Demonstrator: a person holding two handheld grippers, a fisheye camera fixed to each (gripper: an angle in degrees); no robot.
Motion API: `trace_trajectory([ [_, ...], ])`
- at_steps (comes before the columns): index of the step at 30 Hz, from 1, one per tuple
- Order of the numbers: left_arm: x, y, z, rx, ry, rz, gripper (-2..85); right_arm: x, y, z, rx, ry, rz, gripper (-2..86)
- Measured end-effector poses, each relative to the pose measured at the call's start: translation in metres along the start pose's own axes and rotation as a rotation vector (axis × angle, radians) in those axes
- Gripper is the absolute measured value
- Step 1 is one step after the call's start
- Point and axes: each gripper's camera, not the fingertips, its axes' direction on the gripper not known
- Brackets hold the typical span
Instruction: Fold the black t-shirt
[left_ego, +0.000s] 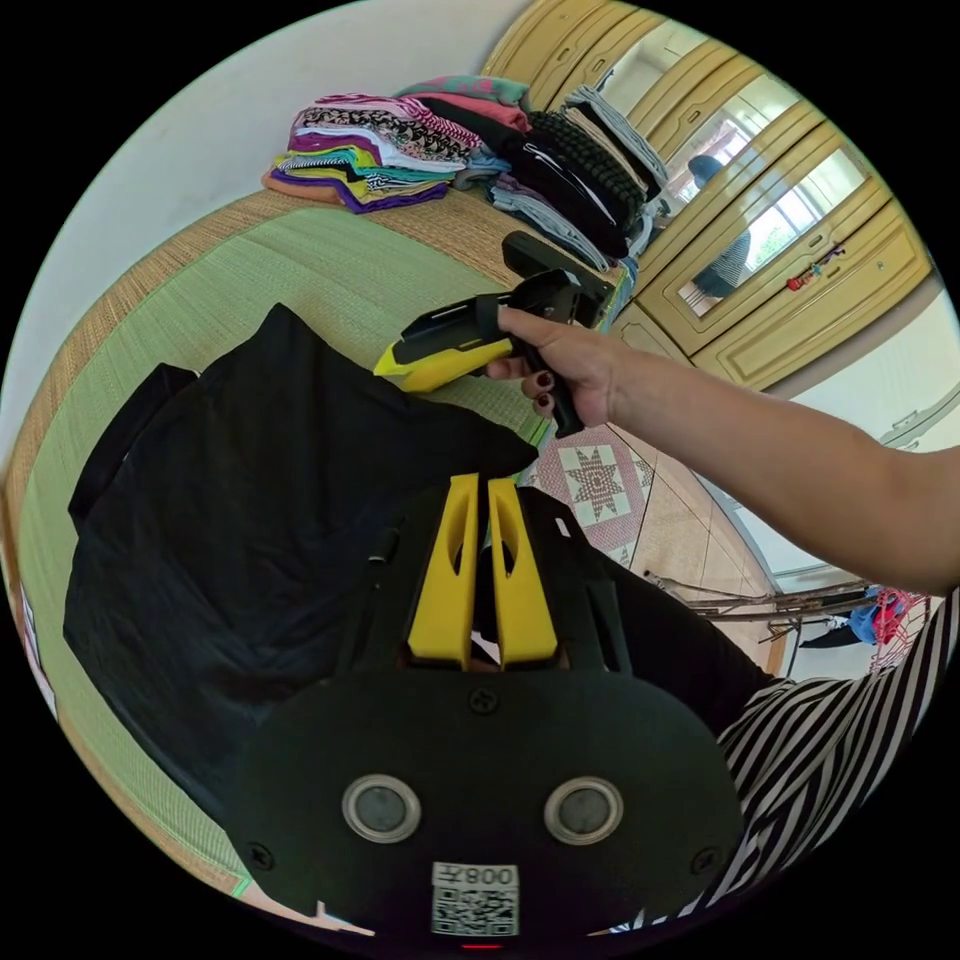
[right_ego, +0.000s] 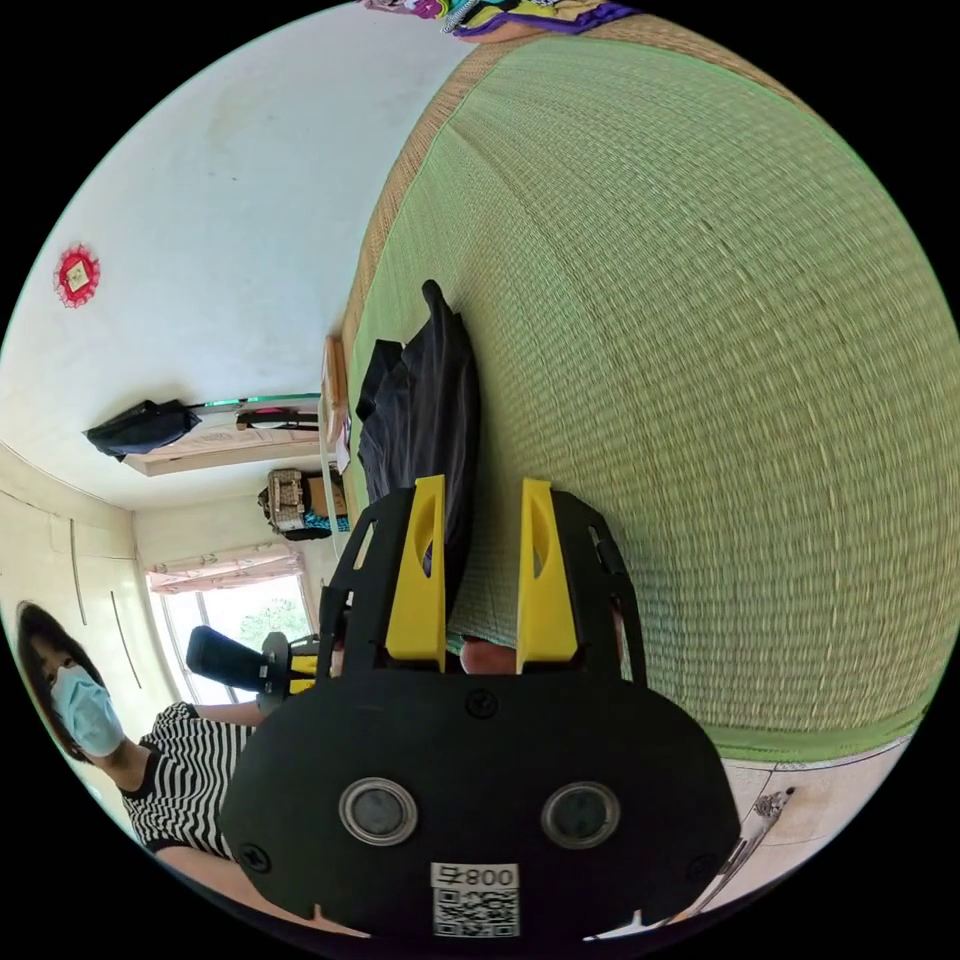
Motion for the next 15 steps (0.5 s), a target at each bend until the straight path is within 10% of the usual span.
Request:
trace_trajectory([
  [15, -0.019, -0.005, 0.008, 0.035, 0.050, -0.015, 1.6, -0.029, -0.091, 0.022, 0.001, -0.091, -0.015, 9.7],
])
